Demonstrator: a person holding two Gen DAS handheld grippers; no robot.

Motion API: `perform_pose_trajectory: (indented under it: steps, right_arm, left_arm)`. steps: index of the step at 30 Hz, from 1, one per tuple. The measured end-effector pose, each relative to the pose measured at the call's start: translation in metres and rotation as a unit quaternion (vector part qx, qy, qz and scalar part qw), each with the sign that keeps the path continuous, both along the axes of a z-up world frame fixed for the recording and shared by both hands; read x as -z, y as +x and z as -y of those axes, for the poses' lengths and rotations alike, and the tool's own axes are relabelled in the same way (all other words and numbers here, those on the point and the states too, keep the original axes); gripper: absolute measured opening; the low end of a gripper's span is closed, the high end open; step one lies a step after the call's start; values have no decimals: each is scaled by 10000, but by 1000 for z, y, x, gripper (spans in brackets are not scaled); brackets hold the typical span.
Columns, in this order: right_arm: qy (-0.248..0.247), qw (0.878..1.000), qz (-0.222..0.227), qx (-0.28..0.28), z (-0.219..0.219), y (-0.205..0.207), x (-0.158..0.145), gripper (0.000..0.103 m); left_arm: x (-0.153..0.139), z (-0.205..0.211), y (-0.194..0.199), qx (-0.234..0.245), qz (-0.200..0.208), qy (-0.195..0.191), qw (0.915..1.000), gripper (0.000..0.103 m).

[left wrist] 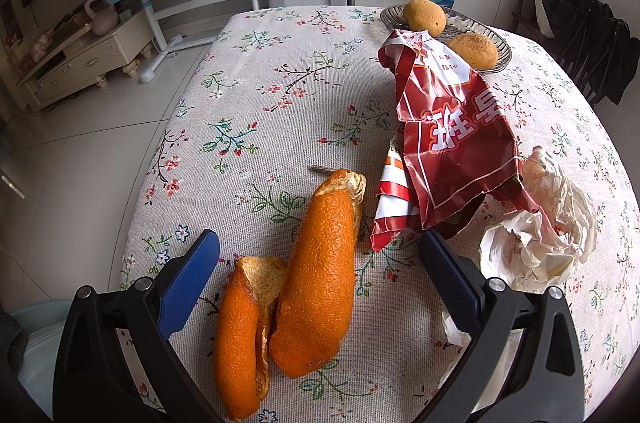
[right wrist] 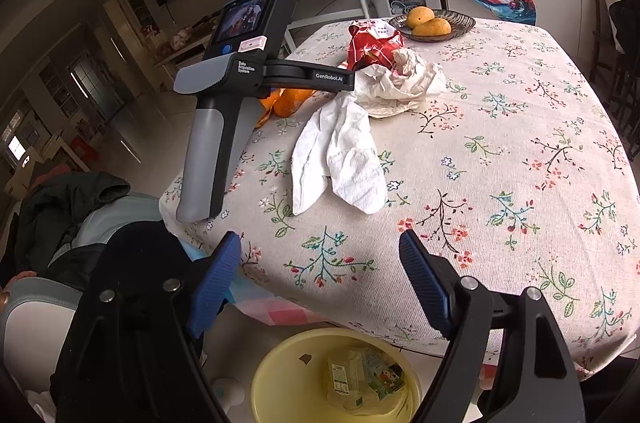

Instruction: Collect trash

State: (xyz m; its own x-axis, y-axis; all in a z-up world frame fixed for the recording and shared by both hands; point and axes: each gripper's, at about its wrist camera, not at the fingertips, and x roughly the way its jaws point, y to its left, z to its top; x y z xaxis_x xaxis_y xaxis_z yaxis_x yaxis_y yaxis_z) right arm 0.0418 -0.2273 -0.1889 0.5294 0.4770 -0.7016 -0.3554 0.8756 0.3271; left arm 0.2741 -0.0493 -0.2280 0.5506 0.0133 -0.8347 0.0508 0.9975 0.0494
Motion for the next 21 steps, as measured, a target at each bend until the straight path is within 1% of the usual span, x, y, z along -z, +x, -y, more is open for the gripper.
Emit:
perform_pose_trajectory:
  steps: [21]
  right_arm:
    - [-57, 10000, -28, -61, -4, -1, 3, 78]
  left_arm:
    - [0, 0, 0, 1, 2, -2, 10000, 96]
